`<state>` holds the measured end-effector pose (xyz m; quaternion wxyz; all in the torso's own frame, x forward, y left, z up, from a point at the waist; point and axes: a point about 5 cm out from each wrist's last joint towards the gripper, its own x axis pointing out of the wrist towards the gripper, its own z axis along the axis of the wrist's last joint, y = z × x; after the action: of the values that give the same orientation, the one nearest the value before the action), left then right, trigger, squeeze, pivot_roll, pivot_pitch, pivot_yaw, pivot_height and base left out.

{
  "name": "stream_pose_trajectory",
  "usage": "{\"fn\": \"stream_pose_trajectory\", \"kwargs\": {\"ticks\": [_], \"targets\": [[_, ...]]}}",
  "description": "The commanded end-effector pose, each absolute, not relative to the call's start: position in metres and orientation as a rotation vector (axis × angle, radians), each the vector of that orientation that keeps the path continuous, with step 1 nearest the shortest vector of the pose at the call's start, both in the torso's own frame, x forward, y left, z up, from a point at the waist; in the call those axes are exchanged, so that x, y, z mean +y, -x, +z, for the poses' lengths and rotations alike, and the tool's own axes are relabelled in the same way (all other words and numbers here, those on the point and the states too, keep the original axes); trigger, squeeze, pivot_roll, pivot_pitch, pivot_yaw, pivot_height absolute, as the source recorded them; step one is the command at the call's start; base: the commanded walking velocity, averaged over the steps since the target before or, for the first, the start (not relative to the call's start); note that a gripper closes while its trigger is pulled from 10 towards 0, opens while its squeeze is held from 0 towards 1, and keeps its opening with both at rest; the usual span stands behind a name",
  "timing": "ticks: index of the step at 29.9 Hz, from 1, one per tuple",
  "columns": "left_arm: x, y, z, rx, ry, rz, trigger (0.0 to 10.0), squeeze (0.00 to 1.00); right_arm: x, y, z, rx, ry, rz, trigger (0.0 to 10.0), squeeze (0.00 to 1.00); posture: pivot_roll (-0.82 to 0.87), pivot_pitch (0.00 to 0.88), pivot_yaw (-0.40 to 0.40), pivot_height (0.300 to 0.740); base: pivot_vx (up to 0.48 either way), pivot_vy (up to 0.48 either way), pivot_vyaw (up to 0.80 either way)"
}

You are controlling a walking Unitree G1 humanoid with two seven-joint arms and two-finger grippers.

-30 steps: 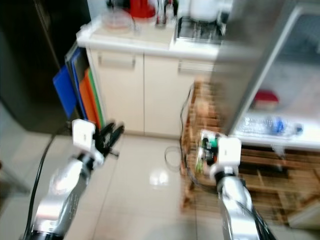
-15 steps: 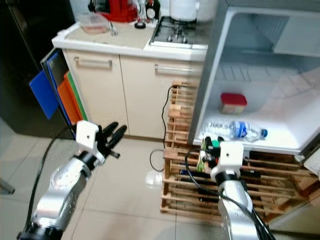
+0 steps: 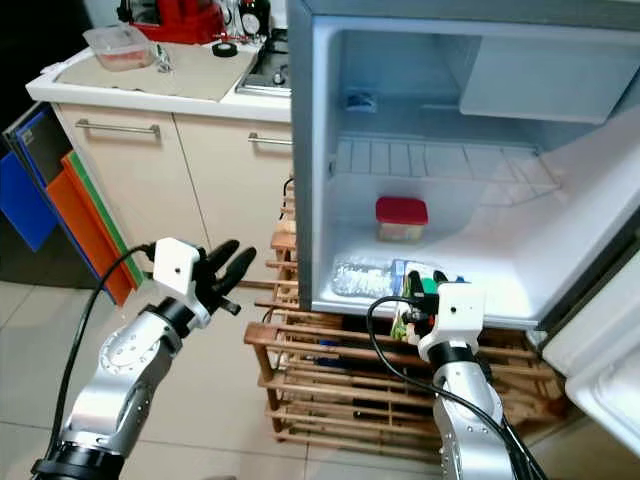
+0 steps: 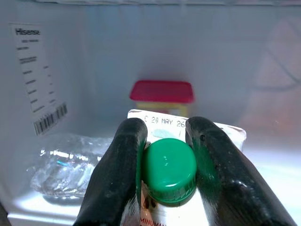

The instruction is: Restocking fridge

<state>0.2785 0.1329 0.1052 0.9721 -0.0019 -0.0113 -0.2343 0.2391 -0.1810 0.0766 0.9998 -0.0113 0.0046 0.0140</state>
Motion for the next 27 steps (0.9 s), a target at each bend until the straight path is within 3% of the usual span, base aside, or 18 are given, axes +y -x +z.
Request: {"fn": "stream_pose_trajectory", "kwargs": {"ticks": [1,5,11,20,27], "targets": [[0.138,-0.279,0.105,-0.017,-0.010,-0.452,10.0,0.00,-0.176,-0.239,0.080,0.001,0.027,0.048,0.0,0.00,0.06,0.000,0.003,0.730,0.000,0.000,0.00],[0.134,-0.275,0.105,-0.017,-0.015,-0.464,10.0,0.00,-0.175,-0.236,0.081,-0.004,0.035,0.061,0.0,0.00,0.06,0.000,0.004,0.730,0.000,0.000,0.00],[0.131,-0.277,0.108,-0.024,0.002,-0.469,10.0,0.00,-0.173,-0.237,0.084,-0.013,0.062,0.077,0.0,0.00,0.05,0.000,0.005,0.730,0.000,0.000,-0.71],[0.128,-0.274,0.110,-0.022,0.008,-0.494,10.0,0.00,-0.173,-0.239,0.085,-0.012,0.060,0.068,0.0,0.00,0.06,0.000,0.005,0.730,0.000,0.000,0.00],[0.110,-0.269,0.129,-0.083,-0.082,-0.629,10.0,0.00,-0.173,-0.242,0.086,-0.015,0.041,0.061,0.0,0.00,0.07,0.005,0.006,0.730,0.000,0.000,0.00]]}}
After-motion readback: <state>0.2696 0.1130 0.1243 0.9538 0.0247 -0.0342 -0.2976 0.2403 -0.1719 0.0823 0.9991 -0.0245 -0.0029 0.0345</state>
